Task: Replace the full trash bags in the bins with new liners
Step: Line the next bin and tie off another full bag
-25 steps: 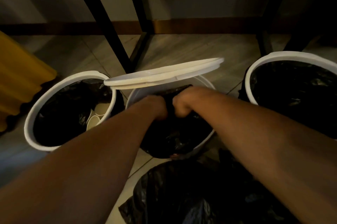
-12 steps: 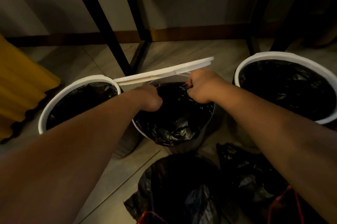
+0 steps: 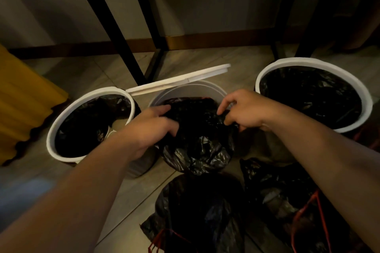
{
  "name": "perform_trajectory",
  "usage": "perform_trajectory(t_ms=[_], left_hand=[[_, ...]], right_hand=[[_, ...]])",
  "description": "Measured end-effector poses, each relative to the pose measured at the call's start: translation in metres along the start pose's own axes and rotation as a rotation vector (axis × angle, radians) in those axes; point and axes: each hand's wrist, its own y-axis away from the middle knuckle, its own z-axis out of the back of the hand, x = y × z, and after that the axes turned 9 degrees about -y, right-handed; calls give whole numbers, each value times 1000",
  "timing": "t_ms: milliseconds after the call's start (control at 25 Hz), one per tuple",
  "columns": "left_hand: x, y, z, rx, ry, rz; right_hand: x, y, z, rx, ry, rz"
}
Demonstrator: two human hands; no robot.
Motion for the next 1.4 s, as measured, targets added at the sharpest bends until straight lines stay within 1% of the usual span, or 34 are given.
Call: perform_trajectory(t_ms=[80,120,160,240,280,320,360,400,480,600,680,720,760,800,840,880,920,960,1000,1040,1080,1160,1240,1400], left_hand=[[5,3,8,25,-283,-44],[7,2,11,-7,-349,-60],[8,-2,12,-75,-354,-68],[8,-8,7,-263,-315,-50],[9,-14,4,-341,-295,-32],[8,-22,0,-365,-306,-8],[6,-27,-2,-344,-353,6],[3,-30,-3,-298,-442,14],[-2,-34,-6,-230,-668,2],[-1,-39,-15,-204,-1001,-38],[4,-36,-22,-179,-1118,-79],[5,-35,-22,-204,-1097,-114],[7,-34,-19,-270,-1012,-139],[9,-31,-14,-356,-856,-125],[11,-25,-7,-416,-666,-70],[15,-20,0,-448,-472,-12],[19,-16,7,-456,-309,29],[23,-12,11,-446,-191,52],[26,-8,14,-424,-120,69],[30,-5,15,-396,-82,76],[34,0,16,-368,-70,76],[45,6,17,-333,-112,46],[54,15,14,-309,-152,-6],[68,28,0,-276,-179,-161]], right_hand=[[-3,-6,3,-194,-16,51],[-3,-10,4,-286,-51,64],[-3,-12,4,-353,-110,62],[-3,-17,1,-383,-332,32],[-3,-19,-2,-360,-383,10],[-4,-20,-4,-336,-355,-2],[-6,-21,-5,-330,-233,13],[-5,-21,-7,-337,-55,52],[-1,-18,-15,-343,262,208],[3,-11,-42,-239,639,374],[4,-8,-52,-234,837,429],[4,-7,-52,-260,823,439],[3,-7,-48,-299,714,422],[3,-8,-40,-342,513,356],[2,-8,-32,-359,236,241],[2,-6,-24,-326,-89,109],[2,-3,-20,-287,-363,10],[2,-1,-17,-266,-539,-47],[0,0,-14,-264,-616,-73],[-2,2,-12,-274,-623,-78],[-5,3,-11,-301,-557,-63],[-15,5,-10,-363,-317,-18],[-29,8,-11,-386,-157,27],[-57,13,-17,-370,-111,123]])
